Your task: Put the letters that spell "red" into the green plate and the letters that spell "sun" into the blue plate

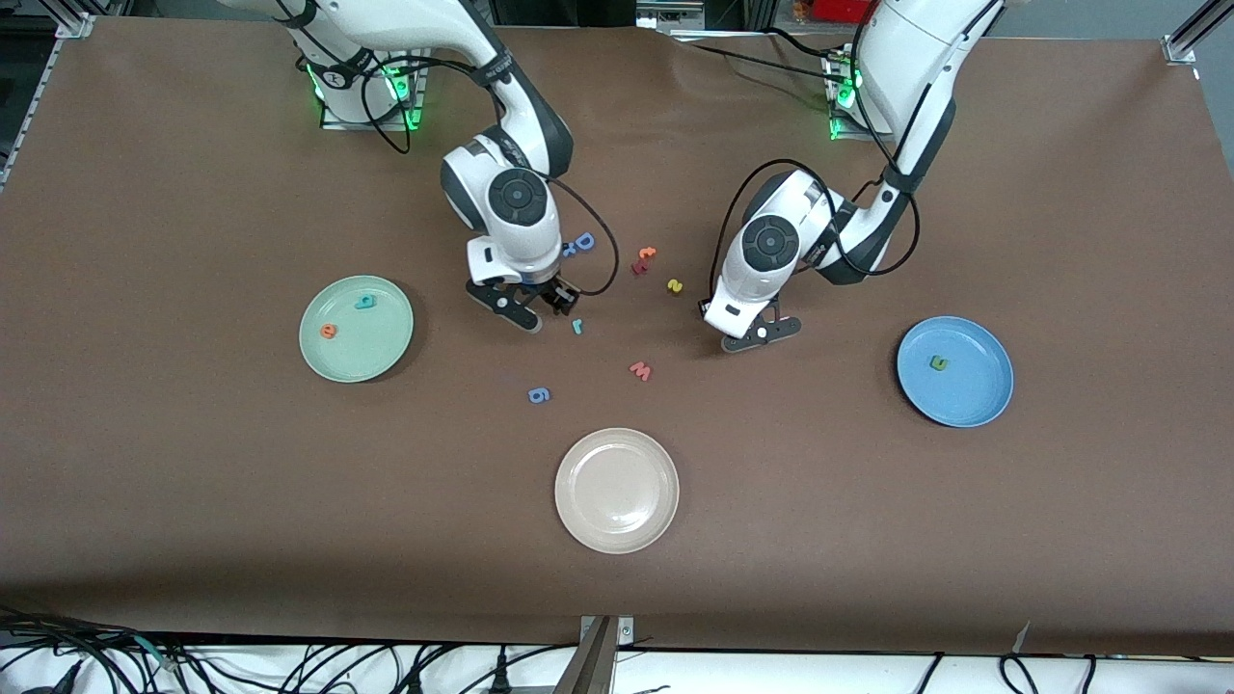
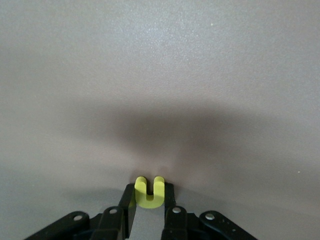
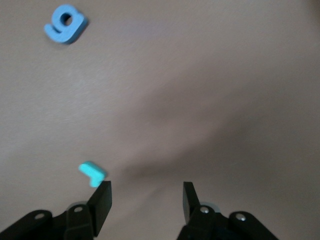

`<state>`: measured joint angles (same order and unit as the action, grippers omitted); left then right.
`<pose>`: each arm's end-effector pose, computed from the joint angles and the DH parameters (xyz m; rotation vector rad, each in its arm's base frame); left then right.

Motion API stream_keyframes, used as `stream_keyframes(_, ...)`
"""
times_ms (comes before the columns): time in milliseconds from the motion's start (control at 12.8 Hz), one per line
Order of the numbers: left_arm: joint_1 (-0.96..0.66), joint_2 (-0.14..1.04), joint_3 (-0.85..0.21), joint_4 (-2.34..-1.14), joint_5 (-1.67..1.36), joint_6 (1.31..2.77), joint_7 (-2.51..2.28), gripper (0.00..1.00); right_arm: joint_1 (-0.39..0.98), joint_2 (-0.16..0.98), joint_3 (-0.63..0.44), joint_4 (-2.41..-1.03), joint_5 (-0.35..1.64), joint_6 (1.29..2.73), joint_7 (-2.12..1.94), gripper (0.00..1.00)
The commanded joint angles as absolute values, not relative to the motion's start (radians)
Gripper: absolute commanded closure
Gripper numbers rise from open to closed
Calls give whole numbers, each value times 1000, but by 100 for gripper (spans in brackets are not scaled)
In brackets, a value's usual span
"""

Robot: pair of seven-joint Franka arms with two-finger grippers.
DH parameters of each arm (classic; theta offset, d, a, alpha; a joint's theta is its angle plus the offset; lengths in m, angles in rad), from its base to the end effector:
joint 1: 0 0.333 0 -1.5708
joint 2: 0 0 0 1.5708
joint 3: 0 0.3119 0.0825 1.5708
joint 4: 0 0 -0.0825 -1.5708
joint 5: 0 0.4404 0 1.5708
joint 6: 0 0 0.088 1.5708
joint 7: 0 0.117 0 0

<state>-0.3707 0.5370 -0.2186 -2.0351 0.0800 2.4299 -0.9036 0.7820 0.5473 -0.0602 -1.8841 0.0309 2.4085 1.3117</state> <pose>0.5046 -0.3441 0.1118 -3.0669 -0.4213 0.2125 0.5008 0.4419 0.1579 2.9760 -0.9282 -0.0032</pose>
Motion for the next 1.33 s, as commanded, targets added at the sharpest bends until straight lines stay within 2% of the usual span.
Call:
stream_keyframes(0, -370, 519, -166, -2033, 115, 2408, -766, 87, 798, 656, -63, -1735, 66, 2413, 1399, 35)
stream_keyframes(156, -329, 459, -114, -2031, 114, 2338, -556, 86, 801, 696, -63, -1677, 66, 2413, 1427, 36)
stream_keyframes(468, -148, 390, -68, -2031, 114, 2309, -37, 85, 804, 718, -63, -1674, 57, 2414, 1427, 39)
stream_keyframes(703, -37, 393, -58, -2028, 106, 2313, 239, 84, 814, 727, -63, -1675, 60, 2413, 1428, 41)
stream_keyframes(781, -17, 396, -51, -2026, 109, 2316, 294, 84, 816, 729, -64, -1674, 61, 2413, 1428, 45)
stream_keyframes(1249, 58, 448, 3, -2020, 114, 2367, 592, 83, 811, 730, -71, -1675, 63, 2411, 1430, 49)
